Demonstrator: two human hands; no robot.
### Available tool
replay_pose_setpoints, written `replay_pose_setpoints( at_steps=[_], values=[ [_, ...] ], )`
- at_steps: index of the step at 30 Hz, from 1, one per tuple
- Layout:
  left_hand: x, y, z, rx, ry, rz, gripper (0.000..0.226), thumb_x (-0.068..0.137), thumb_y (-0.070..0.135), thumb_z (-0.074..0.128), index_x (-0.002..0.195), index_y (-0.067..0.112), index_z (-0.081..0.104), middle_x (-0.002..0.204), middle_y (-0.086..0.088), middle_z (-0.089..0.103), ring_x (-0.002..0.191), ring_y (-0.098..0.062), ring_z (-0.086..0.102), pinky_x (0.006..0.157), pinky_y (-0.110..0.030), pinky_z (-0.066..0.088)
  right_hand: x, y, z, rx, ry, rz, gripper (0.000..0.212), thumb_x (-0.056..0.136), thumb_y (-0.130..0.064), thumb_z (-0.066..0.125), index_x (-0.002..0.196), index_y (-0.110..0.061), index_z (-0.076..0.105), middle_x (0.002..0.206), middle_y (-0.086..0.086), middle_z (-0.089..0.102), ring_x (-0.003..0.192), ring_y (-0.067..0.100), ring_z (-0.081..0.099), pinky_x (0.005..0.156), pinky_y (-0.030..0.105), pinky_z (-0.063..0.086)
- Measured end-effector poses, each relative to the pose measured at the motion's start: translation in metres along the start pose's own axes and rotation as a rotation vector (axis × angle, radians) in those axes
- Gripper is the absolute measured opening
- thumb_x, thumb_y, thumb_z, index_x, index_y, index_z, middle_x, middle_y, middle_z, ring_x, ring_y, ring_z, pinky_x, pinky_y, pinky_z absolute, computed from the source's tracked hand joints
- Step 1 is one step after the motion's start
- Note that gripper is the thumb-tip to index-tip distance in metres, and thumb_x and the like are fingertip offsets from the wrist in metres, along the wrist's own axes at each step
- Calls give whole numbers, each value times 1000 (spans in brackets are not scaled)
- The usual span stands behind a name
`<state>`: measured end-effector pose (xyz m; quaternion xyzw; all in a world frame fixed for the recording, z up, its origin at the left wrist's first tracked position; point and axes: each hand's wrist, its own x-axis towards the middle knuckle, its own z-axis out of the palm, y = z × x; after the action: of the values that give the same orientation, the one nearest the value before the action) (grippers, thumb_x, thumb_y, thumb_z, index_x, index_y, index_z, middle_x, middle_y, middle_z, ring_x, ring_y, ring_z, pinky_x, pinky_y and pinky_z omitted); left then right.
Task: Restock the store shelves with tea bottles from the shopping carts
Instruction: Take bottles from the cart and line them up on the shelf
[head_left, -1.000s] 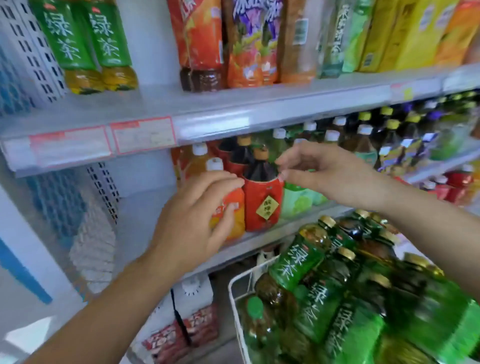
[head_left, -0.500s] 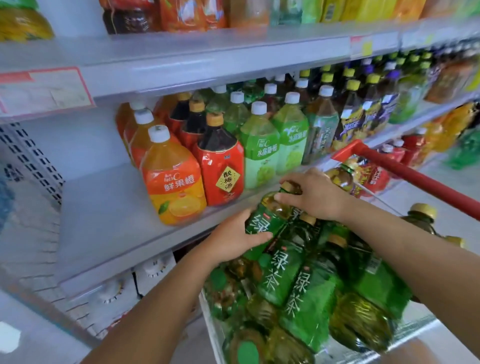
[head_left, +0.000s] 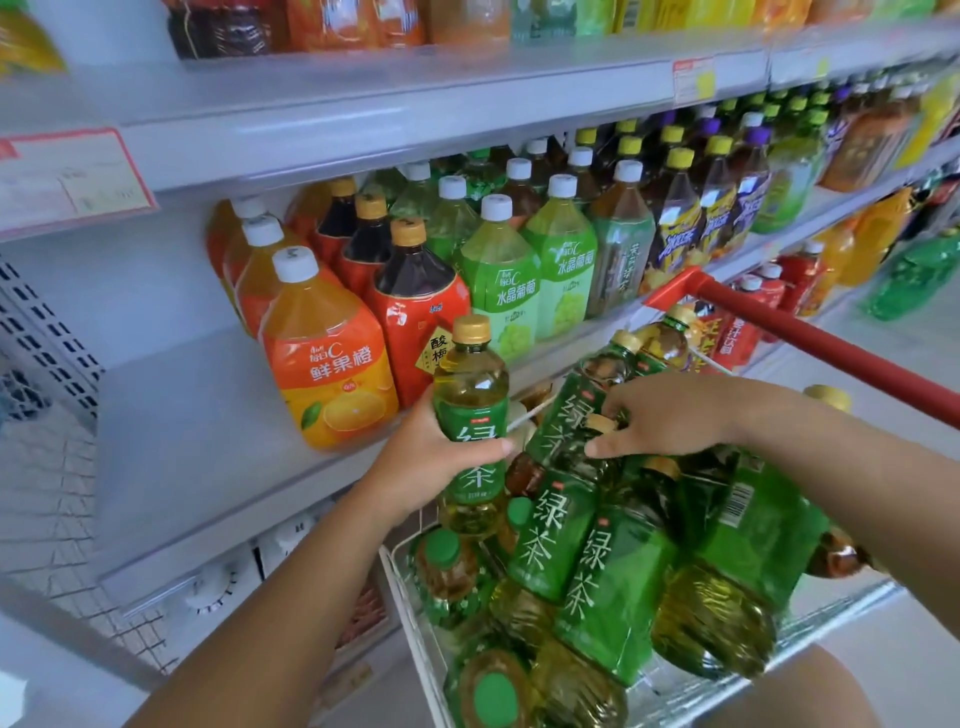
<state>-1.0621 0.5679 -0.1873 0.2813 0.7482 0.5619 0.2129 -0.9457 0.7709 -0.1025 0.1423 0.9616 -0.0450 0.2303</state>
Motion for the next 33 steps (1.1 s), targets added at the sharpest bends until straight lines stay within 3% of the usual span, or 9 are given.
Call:
replay_pose_setpoints(
  at_steps=[3, 7, 9, 14, 21, 24, 27, 30, 33],
  values=[
    [-2, 4, -2, -38, 2, 25, 58, 67, 19, 89, 116, 26, 59, 99, 5, 74, 88, -8, 72, 74, -26, 53, 11, -7, 11, 115, 52, 34, 67, 89, -65, 43, 102, -1, 60, 69, 2, 54, 69, 19, 55, 60, 28, 38],
    [-5, 9, -5, -84, 13, 43, 65, 54, 37, 89, 111, 35, 60, 100, 6, 75, 92, -14, 72, 81, -36, 57, 18, -20, 18, 103, 198, 96, 64, 88, -64, 50, 118, -8, 48, 74, -4, 40, 81, 19, 46, 59, 28, 35],
    [-5, 12, -9, -98, -13, 43, 67, 51, 40, 88, 112, 32, 60, 101, 5, 75, 93, -16, 72, 83, -38, 57, 17, -21, 18, 167, 217, 123, 57, 84, -62, 57, 109, -12, 48, 78, -3, 45, 82, 19, 48, 61, 29, 37],
    [-8, 15, -15, -128, -55, 30, 53, 69, 16, 86, 114, 24, 60, 94, 4, 75, 85, -13, 73, 68, -23, 56, 18, -18, 22, 742, 290, 98, 48, 70, -41, 82, 97, -10, 58, 91, 8, 63, 76, 19, 59, 74, 42, 56],
    [-10, 12, -21, -212, -68, 15, 56, 61, 24, 82, 113, 21, 62, 93, 4, 75, 84, -13, 73, 65, -21, 54, 18, -28, 29, 1276, 193, -115, 37, 74, -17, 79, 109, -12, 67, 94, -1, 69, 95, 16, 65, 75, 24, 49],
    [-11, 11, -21, -229, -58, 16, 60, 61, 24, 83, 117, 22, 60, 99, 3, 75, 89, -14, 73, 68, -23, 55, 19, -29, 35, 1273, -6, -140, 67, 65, -26, 84, 126, -18, 58, 111, 0, 70, 111, 17, 62, 103, 34, 44],
    [-12, 12, -20, -216, -45, 14, 65, 58, 31, 86, 117, 24, 61, 102, 1, 75, 94, -17, 72, 76, -31, 57, 20, -37, 41, 940, -19, -121, 112, 52, -48, 91, 145, -36, 28, 137, -6, 53, 126, 18, 50, 111, 38, 36],
    [-14, 11, -19, -212, -32, 18, 56, 63, 26, 83, 115, 21, 62, 100, 1, 75, 92, -18, 72, 75, -31, 55, 19, -54, 42, 796, 14, -123, 123, 59, -49, 87, 149, -34, 4, 141, -9, 44, 128, 16, 45, 106, 33, 40],
    [-20, 15, -21, -200, -23, 23, 56, 65, 25, 82, 117, 21, 61, 101, 1, 75, 93, -17, 72, 74, -28, 55, 15, -61, 44, 874, 115, -125, 100, 64, -36, 87, 138, -30, 20, 115, -13, 56, 101, 4, 57, 81, 20, 47]
  ],
)
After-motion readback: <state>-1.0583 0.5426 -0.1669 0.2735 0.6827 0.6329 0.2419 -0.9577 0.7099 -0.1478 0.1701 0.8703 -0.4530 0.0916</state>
